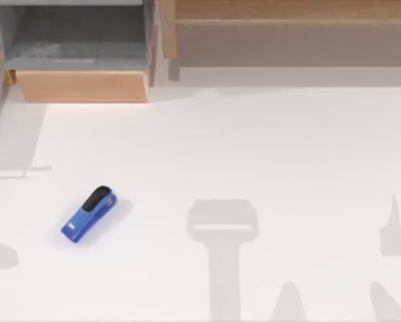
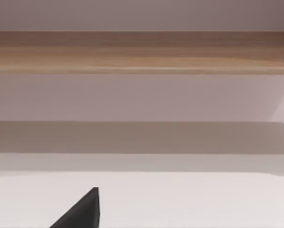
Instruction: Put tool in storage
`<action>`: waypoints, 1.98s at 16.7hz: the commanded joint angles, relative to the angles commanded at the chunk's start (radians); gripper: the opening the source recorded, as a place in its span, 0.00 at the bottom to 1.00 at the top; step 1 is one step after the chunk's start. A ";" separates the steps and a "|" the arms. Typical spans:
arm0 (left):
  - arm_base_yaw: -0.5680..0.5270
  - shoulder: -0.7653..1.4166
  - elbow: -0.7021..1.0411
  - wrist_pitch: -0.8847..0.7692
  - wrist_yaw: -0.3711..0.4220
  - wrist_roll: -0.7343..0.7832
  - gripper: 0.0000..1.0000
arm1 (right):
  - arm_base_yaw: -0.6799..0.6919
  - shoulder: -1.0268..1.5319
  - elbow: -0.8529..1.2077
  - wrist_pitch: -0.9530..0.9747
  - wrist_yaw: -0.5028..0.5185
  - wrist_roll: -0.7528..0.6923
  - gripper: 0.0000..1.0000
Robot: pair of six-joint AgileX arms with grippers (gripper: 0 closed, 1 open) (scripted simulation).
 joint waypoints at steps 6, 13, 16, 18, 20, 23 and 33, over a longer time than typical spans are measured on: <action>-0.009 -0.007 -0.009 -0.006 0.007 -0.004 1.00 | 0.000 0.000 0.000 0.000 0.000 0.000 1.00; -0.325 -0.212 -0.039 -0.346 0.019 -0.183 1.00 | 0.000 0.000 0.000 0.000 0.000 0.000 1.00; -0.526 -0.261 0.053 -0.648 -0.048 -0.329 1.00 | 0.000 0.000 0.000 0.000 0.000 0.000 1.00; -0.654 -0.270 0.142 -0.890 -0.116 -0.440 1.00 | 0.000 0.000 0.000 0.000 0.000 0.000 1.00; -0.770 -0.266 0.245 -1.149 -0.198 -0.558 1.00 | 0.000 0.000 0.000 0.000 0.000 0.000 1.00; -0.919 -0.242 0.415 -1.547 -0.339 -0.743 1.00 | 0.000 0.000 0.000 0.000 0.000 0.000 1.00; -1.094 -0.166 0.847 -2.480 -0.727 -1.243 1.00 | 0.000 0.000 0.000 0.000 0.000 0.000 1.00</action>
